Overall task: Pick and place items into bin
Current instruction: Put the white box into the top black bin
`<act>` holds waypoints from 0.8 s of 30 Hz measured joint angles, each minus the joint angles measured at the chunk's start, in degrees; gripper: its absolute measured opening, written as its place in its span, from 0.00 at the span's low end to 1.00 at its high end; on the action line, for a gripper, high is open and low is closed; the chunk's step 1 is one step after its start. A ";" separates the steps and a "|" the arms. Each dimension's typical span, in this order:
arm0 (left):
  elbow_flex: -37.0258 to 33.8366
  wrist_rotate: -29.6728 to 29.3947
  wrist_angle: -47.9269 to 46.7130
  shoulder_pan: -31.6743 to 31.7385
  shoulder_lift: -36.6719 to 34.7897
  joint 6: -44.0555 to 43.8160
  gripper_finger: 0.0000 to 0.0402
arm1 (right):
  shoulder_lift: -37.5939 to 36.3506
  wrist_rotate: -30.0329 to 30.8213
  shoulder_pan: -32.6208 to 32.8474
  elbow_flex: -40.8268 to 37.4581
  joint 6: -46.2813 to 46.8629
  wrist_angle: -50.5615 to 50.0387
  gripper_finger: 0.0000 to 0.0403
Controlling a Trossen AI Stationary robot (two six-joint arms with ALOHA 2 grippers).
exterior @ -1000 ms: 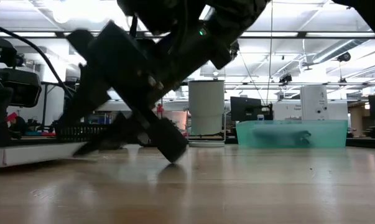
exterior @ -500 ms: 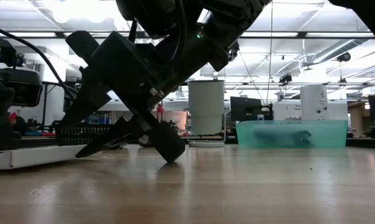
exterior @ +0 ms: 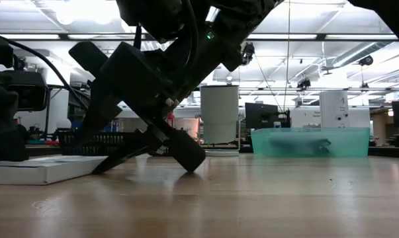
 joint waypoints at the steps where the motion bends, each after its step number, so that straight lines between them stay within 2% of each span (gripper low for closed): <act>1: -0.02 0.07 0.07 0.00 -0.20 0.25 0.00 | -0.02 0.13 0.00 0.00 -0.02 -0.12 0.42; 4: -0.07 0.28 0.04 0.04 -0.31 0.25 0.00 | -0.13 2.10 0.00 0.21 -0.02 -1.52 0.42; 9: -0.35 0.68 -0.24 0.09 -0.15 0.22 0.00 | -0.26 3.32 -0.17 2.82 0.49 -10.05 0.42; 24: -1.27 1.34 0.15 0.14 -0.04 -1.57 0.00 | -0.22 1.50 -0.15 3.32 1.11 -10.12 0.40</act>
